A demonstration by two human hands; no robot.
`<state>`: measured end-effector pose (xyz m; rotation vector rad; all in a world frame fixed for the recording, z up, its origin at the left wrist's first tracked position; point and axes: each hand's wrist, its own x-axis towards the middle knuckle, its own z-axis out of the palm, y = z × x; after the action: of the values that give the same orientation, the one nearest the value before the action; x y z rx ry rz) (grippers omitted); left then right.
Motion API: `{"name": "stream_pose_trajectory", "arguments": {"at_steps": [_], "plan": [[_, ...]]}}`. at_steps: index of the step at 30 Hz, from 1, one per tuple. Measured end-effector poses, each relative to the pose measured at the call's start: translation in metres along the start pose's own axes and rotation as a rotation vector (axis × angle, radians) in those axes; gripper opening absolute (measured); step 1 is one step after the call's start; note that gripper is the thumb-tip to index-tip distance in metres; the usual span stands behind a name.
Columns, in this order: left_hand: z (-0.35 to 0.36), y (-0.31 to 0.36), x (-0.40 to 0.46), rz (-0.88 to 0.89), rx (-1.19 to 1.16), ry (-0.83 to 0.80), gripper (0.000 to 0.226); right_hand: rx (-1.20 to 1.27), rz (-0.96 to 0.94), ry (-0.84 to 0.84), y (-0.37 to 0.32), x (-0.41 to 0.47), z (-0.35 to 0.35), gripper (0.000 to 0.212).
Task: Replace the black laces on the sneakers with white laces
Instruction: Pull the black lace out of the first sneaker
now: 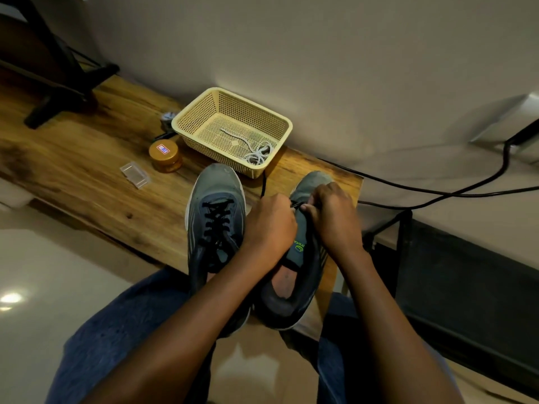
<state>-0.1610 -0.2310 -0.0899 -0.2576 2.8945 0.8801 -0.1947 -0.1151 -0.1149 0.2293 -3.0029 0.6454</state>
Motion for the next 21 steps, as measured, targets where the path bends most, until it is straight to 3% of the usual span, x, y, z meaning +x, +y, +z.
{"name": "stream_pose_trajectory", "arguments": {"at_steps": [3, 6, 8, 14, 19, 21], "plan": [[-0.001, 0.001, 0.000, 0.000, -0.009, 0.000, 0.020, 0.107, 0.067, 0.074, 0.000, 0.000, 0.003, 0.013], [0.000, 0.000, 0.001, -0.006, -0.029, 0.002, 0.023, 0.386, 0.327, 0.210, 0.004, 0.001, -0.001, 0.013], [0.000, 0.000, 0.001, -0.001, -0.018, -0.010, 0.023, 0.449, 0.408, 0.216, 0.008, 0.002, -0.003, 0.016], [0.000, 0.000, 0.002, -0.001, 0.010, -0.016, 0.022, 0.209, 0.111, -0.007, 0.004, 0.000, 0.004, 0.026], [0.001, 0.000, 0.001, 0.005, 0.027, -0.011, 0.021, 0.048, 0.034, 0.066, -0.002, -0.004, 0.006, 0.013], [0.001, -0.001, 0.002, 0.003, 0.018, -0.011, 0.021, 0.175, 0.155, 0.152, 0.002, -0.002, 0.006, 0.008]]}}
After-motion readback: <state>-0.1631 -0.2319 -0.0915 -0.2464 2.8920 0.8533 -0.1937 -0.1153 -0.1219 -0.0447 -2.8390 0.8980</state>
